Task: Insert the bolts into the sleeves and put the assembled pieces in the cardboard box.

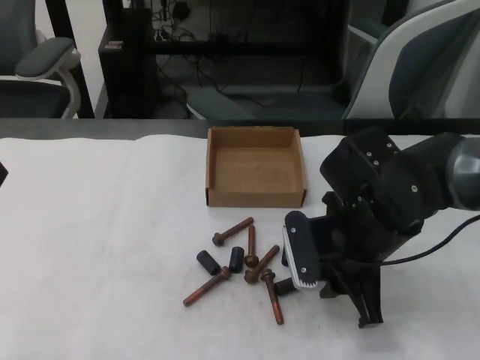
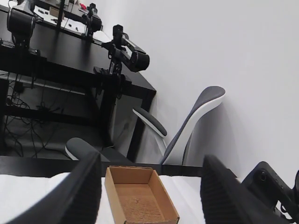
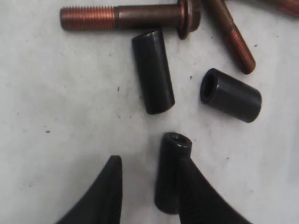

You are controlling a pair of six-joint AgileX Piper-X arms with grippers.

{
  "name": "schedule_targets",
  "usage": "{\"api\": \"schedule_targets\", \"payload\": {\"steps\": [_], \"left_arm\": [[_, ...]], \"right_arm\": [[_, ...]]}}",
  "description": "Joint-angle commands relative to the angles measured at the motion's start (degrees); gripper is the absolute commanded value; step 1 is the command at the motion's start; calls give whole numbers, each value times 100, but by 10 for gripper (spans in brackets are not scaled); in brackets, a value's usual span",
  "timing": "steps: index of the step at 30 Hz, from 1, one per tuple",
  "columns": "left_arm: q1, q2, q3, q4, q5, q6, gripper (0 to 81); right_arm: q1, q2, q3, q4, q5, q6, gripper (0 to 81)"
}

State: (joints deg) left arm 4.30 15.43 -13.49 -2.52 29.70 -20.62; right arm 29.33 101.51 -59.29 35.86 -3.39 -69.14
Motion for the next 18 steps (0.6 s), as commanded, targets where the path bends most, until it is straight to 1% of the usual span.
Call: {"api": "schedule_targets", "payload": {"steps": [1,18], "left_arm": [[-26,19,-76,-28,32,-6,623],[-26,19,-76,-28,32,-6,623]], "right_arm": [[-27,114,-22,-11,76,-34,389],[-27,396,-22,-231,97,-34,389]]}}
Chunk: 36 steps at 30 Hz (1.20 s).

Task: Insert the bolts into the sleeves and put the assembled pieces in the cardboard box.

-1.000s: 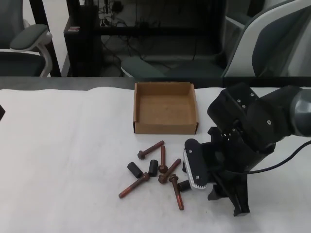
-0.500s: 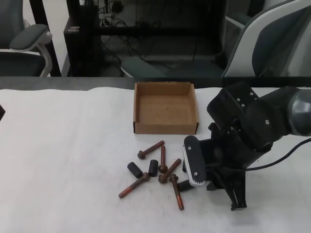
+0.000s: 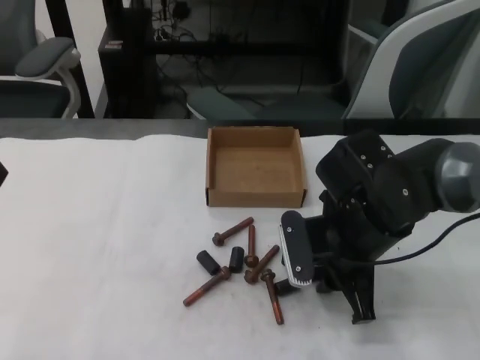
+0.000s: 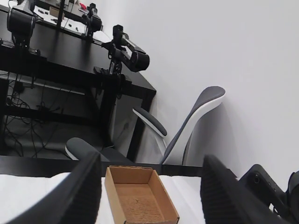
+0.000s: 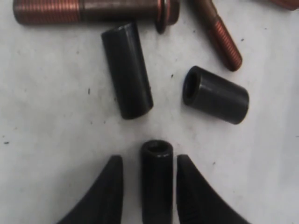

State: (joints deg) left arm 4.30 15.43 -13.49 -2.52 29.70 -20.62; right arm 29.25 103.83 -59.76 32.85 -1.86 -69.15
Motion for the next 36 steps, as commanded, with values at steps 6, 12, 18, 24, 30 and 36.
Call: {"api": "schedule_targets", "payload": {"steps": [6,12,18,24,30,36], "left_arm": [[-26,46,-76,-28,32,-6,623],[-26,362,-76,-159,32,-6,623],[-26,652,-76,-739,32,-6,623],[-26,700,-90,-765,32,-6,623],[-26,700,-104,-765,71,-6,623],[-26,700,-104,-765,325,-6,623]], "right_arm": [[-20,308,26,40,-56,-20,389],[-20,307,26,40,34,-20,389],[-20,307,26,40,74,-20,248],[-20,307,26,40,147,21,6],[-20,252,-30,158,331,251,6],[-20,-58,-314,631,186,1283,6]]}}
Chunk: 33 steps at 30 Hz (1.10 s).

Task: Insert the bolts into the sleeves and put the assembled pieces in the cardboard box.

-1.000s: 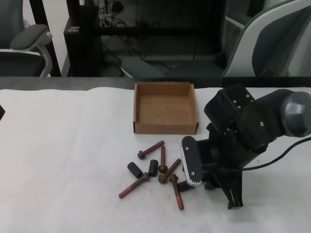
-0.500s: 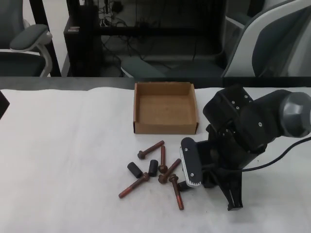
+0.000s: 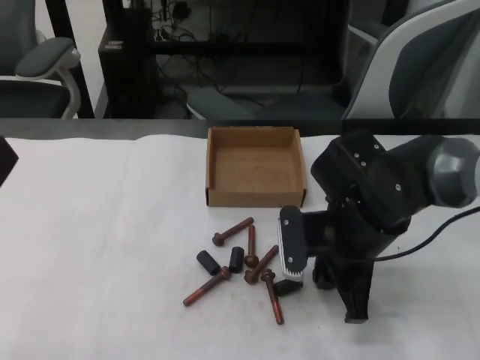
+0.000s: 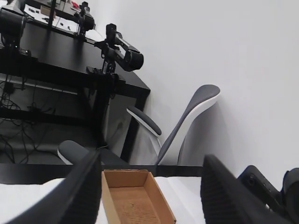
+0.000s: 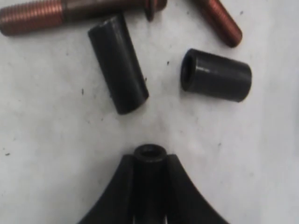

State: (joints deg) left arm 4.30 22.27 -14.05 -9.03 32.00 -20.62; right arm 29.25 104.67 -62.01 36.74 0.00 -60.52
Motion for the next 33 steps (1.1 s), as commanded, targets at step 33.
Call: {"api": "schedule_targets", "payload": {"steps": [33], "left_arm": [[-2147,1938,-1941,3862,287,2550,623]], "right_arm": [[618,-2751,280,1154,-1141,3293,6]]}}
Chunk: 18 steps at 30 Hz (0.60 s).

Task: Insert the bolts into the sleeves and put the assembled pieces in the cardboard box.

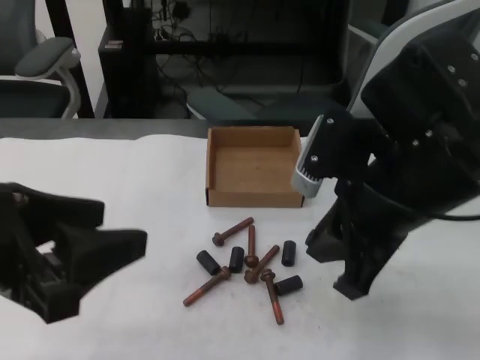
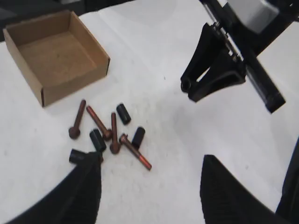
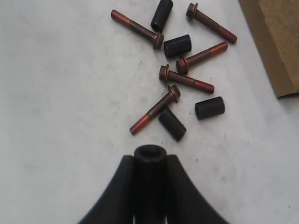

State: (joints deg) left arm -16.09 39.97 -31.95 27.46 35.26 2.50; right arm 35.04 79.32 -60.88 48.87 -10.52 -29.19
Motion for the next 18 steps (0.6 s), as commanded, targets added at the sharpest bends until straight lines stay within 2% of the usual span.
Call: {"api": "schedule_targets", "payload": {"steps": [1,14,18], "left_arm": [[-148,256,-190,280,-56,354,623],[-642,1683,-259,336,-177,570,623],[-834,2157,-318,347,-192,918,623]], "right_arm": [[38,-295,264,-124,-96,237,6],[81,-1599,1491,-1606,-95,1429,6],[81,-1752,1690,-2058,-95,1619,6]]}}
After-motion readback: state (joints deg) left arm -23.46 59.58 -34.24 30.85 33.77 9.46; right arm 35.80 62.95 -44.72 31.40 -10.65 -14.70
